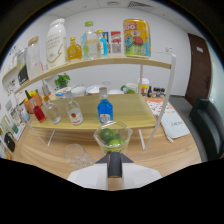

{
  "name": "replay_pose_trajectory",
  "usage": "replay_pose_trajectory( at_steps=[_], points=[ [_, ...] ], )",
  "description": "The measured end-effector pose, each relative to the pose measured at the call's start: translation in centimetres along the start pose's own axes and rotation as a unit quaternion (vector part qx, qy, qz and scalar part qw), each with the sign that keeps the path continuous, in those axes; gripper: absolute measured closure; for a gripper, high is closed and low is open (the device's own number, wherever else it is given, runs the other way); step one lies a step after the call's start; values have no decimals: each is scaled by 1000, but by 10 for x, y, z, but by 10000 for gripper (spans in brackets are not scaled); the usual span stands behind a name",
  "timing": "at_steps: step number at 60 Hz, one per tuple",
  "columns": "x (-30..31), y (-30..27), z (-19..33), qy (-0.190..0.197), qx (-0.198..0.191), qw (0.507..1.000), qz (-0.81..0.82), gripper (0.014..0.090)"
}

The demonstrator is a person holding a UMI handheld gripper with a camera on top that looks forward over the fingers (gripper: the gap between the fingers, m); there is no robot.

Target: Make me a cup of Mojito.

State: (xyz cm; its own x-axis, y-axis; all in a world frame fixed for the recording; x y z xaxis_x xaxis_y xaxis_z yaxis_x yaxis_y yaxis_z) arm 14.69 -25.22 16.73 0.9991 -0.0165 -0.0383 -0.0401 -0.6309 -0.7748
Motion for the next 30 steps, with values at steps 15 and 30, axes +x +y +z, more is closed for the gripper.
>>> replay_pose_trajectory(
  at_steps=[15, 30],
  points=[
    [-19, 15, 7, 29, 22, 997, -65, 883],
    [-11, -15, -1, 128, 84, 946, -287, 883]
  ],
)
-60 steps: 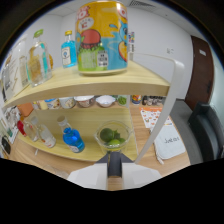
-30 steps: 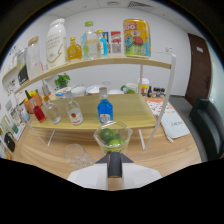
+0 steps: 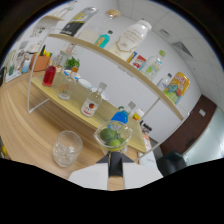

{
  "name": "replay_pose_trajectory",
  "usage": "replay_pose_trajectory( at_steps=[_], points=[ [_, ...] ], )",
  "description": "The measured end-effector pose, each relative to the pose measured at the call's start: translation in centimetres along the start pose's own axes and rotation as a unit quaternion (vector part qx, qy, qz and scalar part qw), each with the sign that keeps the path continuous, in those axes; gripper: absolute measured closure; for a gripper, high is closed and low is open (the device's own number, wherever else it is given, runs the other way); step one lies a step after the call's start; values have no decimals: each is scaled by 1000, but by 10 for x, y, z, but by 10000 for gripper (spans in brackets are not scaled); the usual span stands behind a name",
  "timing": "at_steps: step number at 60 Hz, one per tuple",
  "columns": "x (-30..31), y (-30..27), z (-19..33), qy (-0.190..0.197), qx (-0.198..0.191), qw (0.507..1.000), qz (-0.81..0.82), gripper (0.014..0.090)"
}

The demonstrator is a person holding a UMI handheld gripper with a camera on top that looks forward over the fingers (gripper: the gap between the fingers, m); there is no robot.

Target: Make me a cup of Mojito.

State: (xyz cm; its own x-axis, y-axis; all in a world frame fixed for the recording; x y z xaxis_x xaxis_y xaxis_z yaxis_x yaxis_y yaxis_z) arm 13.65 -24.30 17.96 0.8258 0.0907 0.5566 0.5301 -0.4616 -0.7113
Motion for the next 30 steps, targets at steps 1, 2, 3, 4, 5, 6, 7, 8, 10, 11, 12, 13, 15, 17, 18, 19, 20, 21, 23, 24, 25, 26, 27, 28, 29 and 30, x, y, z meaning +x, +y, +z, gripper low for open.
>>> replay_pose_trajectory(
  at_steps=[1, 2, 3, 4, 5, 6, 7, 8, 10, 11, 12, 13, 15, 17, 18, 19, 20, 21, 23, 24, 25, 26, 27, 28, 29, 30],
  points=[
    [1, -2, -1, 7, 6, 1000, -21, 884],
    [4, -5, -1, 15, 13, 999, -45, 884],
    [5, -6, -1, 22, 18, 997, -67, 884],
    [6, -8, -2, 30, 23, 995, -90, 884],
    [8, -11, -2, 38, 28, 993, -112, 884],
    [9, -13, -2, 45, 34, 990, -133, 884],
    [10, -15, -1, 51, 39, 986, -153, 884],
    [11, -17, -2, 56, 44, 983, -171, 884],
    [11, -21, -1, 68, 54, 975, -205, 884],
    [12, -23, -1, 71, 56, 971, -221, 884],
    [13, -24, -2, 75, 59, 967, -237, 884],
    [12, -25, -2, 77, 62, 963, -251, 884],
    [11, -29, -1, 80, 70, 955, -278, 884],
    [8, -31, 0, 84, 82, 945, -304, 885],
    [7, -34, -1, 86, 88, 940, -319, 884],
    [6, -35, -3, 88, 92, 934, -334, 884],
    [5, -37, -4, 90, 96, 928, -349, 884],
    [4, -39, -4, 92, 101, 921, -364, 885],
    [1, -43, -5, 94, 111, 908, -392, 885],
    [-1, -44, -6, 96, 116, 902, -405, 885],
    [-2, -46, -6, 98, 120, 896, -417, 886],
    [-3, -48, -7, 100, 124, 890, -428, 884],
    [-5, -50, -4, 104, 130, 883, -439, 885],
    [-6, -51, -5, 105, 133, 877, -449, 883],
    [-7, -52, -6, 107, 135, 871, -459, 884],
    [-9, -54, -6, 106, 139, 866, -469, 886]
  ],
)
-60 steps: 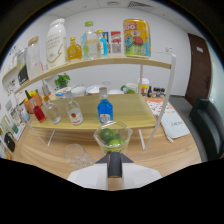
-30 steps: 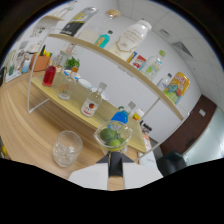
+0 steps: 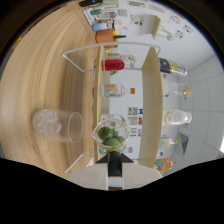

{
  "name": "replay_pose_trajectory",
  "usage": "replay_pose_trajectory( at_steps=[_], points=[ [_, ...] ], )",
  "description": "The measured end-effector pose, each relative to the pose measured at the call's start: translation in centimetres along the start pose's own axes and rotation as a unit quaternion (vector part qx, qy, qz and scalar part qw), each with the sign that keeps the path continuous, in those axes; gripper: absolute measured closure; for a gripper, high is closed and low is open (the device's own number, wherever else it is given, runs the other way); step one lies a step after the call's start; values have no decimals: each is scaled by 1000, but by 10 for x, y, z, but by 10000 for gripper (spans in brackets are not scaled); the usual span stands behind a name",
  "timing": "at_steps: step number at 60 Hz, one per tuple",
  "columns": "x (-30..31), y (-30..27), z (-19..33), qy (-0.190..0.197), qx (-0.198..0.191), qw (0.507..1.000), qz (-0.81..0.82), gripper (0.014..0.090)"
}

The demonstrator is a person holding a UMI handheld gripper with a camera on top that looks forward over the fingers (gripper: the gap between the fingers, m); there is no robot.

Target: Make me a cup of Mojito.

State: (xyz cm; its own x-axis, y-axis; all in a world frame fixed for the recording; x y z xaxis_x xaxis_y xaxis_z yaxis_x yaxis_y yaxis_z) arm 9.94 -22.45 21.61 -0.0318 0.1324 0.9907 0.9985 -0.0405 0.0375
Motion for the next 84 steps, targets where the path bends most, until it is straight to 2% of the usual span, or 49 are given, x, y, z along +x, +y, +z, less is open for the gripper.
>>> replay_pose_trajectory(
  at_steps=[7, 17, 31, 43, 49, 54, 65, 70, 76, 84],
  points=[
    [-2, -12, 2, 3, 35, 997, -71, 885],
    [-10, -21, 0, -2, 66, 988, -137, 883],
    [0, -15, -4, -11, 48, 997, -63, 884],
    [38, 7, -15, -4, 8, 985, 175, 884],
    [54, 33, -23, -6, -16, 941, 337, 883],
    [48, 59, -27, -24, -41, 882, 468, 883],
    [-27, 119, -22, -88, -111, 756, 639, 884],
    [-75, 144, -18, -116, -152, 739, 646, 885],
    [-127, 159, -19, -159, -191, 695, 675, 884],
    [-179, 168, -15, -198, -218, 663, 688, 885]
  ],
)
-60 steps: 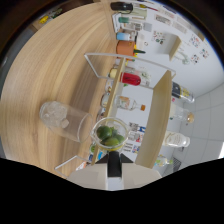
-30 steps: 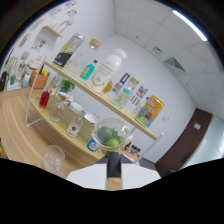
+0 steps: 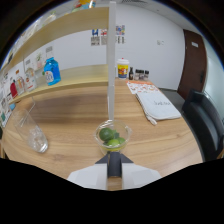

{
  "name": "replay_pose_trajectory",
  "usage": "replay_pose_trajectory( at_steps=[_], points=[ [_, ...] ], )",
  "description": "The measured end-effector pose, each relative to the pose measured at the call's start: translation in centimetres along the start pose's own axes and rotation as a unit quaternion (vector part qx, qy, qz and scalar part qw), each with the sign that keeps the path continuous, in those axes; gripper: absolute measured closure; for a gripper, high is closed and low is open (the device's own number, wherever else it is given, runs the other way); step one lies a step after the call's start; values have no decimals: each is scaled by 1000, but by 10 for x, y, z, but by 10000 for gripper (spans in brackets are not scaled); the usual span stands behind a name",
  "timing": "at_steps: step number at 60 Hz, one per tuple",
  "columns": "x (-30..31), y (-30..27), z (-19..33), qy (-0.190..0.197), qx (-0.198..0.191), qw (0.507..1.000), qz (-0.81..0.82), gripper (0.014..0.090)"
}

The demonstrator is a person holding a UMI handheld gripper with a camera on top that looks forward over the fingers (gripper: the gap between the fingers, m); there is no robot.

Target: Make me a cup of Mojito.

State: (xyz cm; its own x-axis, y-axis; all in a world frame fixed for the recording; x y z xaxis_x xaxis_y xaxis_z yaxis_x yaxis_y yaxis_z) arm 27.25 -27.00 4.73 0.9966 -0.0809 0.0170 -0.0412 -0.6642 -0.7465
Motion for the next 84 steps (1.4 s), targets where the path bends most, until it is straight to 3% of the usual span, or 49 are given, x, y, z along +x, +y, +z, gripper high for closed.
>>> replay_pose_trajectory(
  at_steps=[6, 27, 34, 38, 41, 47, 55, 64, 74, 84],
  points=[
    [2, 18, 12, -12, -27, 999, 16, 884],
    [6, 41, 31, -35, -59, 998, 2, 863],
    [13, 37, 28, -25, -47, 999, -5, 603],
    [20, 33, 22, -13, -44, 999, -8, 278],
    [25, 26, 15, -2, -34, 999, -10, 215],
    [21, -1, -11, 9, 5, 1000, 0, 192],
    [-18, -46, -60, -20, 76, 997, 13, 192],
    [-78, -60, -107, -40, 121, 992, 23, 195],
    [-152, -41, -130, -56, 135, 989, 15, 198],
    [-208, 2, -126, -84, 101, 991, 13, 189]
  ],
)
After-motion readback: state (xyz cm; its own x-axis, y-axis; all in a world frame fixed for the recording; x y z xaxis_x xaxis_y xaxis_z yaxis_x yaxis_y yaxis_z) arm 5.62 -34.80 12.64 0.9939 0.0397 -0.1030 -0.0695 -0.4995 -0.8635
